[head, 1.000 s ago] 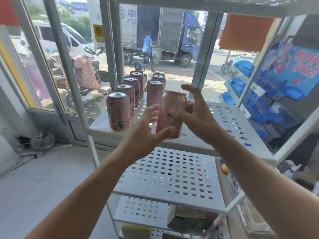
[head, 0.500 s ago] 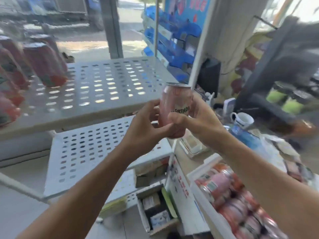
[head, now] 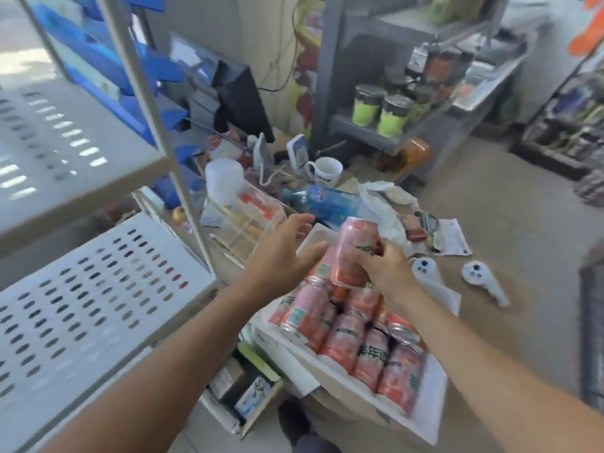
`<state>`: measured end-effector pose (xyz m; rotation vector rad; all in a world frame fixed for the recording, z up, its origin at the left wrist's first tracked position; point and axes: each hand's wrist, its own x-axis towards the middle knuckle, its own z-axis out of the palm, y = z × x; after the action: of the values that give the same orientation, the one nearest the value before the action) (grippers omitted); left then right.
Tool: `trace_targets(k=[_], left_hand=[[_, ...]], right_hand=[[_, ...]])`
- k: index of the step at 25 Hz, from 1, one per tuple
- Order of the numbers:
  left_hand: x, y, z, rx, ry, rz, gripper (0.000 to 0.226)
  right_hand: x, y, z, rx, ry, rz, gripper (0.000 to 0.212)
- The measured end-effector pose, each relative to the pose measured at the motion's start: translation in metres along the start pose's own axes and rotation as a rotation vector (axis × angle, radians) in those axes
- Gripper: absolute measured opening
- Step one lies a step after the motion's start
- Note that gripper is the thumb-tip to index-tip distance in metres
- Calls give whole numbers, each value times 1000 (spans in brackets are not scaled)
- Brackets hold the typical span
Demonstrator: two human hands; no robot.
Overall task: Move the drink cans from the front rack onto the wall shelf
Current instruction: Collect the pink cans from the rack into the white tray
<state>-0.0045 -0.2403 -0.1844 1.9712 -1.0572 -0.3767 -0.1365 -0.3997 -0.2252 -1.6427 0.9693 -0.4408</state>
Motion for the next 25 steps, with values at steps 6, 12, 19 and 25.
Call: trace_targets(k=[6, 12, 19, 25], left_hand=[[26, -7, 28, 208, -80, 49, 49], [39, -10, 38, 224, -95, 19, 47], [40, -9, 33, 246, -77, 2, 47], [28, -3, -2, 286, 47, -17, 39]], right_hand=[[29, 61, 6, -134, 47, 335, 53], [44, 64, 2, -315, 58, 391, 55], [41, 51, -3, -427, -104, 411, 89], [20, -1, 1, -856, -81, 52, 79]])
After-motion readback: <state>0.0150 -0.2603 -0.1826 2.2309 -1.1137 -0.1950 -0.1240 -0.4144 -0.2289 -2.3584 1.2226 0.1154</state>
